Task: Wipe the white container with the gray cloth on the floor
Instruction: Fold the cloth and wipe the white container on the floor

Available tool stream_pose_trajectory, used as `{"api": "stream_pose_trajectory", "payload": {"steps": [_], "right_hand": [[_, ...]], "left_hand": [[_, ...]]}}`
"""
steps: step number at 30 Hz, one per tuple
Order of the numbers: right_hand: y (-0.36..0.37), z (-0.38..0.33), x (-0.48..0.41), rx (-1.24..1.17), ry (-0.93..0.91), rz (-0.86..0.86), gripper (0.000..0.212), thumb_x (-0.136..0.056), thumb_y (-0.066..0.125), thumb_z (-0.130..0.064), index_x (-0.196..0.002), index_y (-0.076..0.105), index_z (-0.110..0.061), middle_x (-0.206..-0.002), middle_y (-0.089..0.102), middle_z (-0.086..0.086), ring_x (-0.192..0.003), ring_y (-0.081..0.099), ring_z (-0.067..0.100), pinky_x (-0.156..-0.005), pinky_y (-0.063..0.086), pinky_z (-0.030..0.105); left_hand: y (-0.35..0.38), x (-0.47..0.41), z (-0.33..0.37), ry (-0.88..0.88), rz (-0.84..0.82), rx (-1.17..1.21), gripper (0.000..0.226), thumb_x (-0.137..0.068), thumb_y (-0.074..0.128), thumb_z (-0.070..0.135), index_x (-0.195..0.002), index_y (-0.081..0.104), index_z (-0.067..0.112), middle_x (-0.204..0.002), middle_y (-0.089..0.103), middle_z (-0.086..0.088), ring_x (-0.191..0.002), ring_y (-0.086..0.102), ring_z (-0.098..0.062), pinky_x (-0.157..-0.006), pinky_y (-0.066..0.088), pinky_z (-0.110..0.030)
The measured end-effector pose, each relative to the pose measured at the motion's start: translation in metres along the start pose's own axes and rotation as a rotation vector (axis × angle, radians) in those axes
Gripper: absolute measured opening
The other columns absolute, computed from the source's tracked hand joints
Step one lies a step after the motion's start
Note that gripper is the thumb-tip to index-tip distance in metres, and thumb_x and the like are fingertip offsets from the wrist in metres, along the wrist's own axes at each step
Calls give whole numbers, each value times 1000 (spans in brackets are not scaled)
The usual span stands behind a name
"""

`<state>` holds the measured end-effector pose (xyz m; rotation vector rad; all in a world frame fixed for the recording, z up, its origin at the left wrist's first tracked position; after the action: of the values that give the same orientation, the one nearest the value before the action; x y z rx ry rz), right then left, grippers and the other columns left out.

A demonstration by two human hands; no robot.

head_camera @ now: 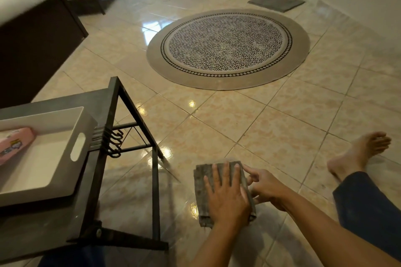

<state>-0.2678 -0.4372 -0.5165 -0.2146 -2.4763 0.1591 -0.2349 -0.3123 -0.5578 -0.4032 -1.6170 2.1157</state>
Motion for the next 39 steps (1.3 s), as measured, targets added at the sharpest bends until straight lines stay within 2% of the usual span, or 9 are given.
{"api": "stream_pose_trajectory", "payload": {"steps": [4,9,18,21,25,32,34,37,39], "right_hand": [[0,-1,2,-3,-1,35,83,-83,49,20,-152,34,-26,-87,53,14,-69,58,23,-59,60,30],[2,-5,4,-1,11,39,83,-85,51,19,-152,34,-27,-87,51,14,-70,56,25,-62,64,36],[2,-11,15,25,50,60,85,-84,49,22,-151,34,-27,-84,47,13,-65,49,22,-64,60,37],[-1,-13,16,52,31,64,83,-85,48,21,-151,33,-27,-85,51,15,-67,55,23,-65,63,41],[6,-9,10,114,12,90,83,-84,51,19,-152,31,-25,-86,55,17,-69,59,29,-68,62,50],[10,-12,4,117,17,62,83,-84,49,17,-152,32,-26,-96,57,31,-75,61,30,-65,64,39],[11,-12,5,99,21,66,82,-84,50,18,-151,33,-26,-89,56,22,-74,60,30,-67,64,41],[12,-12,5,75,29,69,83,-83,51,19,-151,34,-26,-84,54,15,-71,58,28,-67,64,42],[12,-12,6,76,44,61,83,-83,50,19,-151,34,-26,-83,53,13,-70,58,27,-68,64,43]], "left_hand": [[-8,-12,-11,11,14,24,63,-91,13,49,-150,-4,33,-160,-9,-6,-142,-21,-23,-111,-13,-51],[-2,-4,-21,-52,95,18,64,-94,30,45,-152,6,29,-160,7,-10,-145,-3,-27,-111,-7,-48],[-17,19,-10,-62,75,23,63,-92,31,46,-149,13,28,-156,-4,-1,-142,14,-30,-113,3,-52],[-14,3,-7,52,32,-21,58,-94,1,52,-149,-4,33,-154,-16,3,-144,-5,-27,-112,10,-58],[-24,-3,-20,58,-117,80,69,-71,-29,64,-136,-32,40,-135,-51,15,-135,-37,-20,-112,-18,-53],[-28,2,-6,127,-167,72,68,-63,-40,64,-124,-46,36,-147,-41,-1,-136,-35,-26,-112,-13,-58],[-28,-8,-18,108,-133,47,64,-78,-25,65,-131,-41,33,-138,-49,5,-137,-34,-24,-112,-16,-55],[-24,2,-31,-72,-128,42,87,-91,34,57,-144,-27,25,-146,-45,-4,-136,-36,-26,-106,-27,-49],[-23,15,-18,-21,-147,8,91,-89,41,56,-147,-21,24,-150,-35,-10,-137,-34,-29,-109,-22,-54]]}}
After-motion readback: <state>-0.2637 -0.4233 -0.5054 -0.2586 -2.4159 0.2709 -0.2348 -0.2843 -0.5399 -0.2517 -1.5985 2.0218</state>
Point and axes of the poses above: each hand's wrist, its own x-axis away from the middle knuckle, its own y-axis out of the palm, z = x × y, the point moved 2 cm from there along -x, towards the middle knuckle
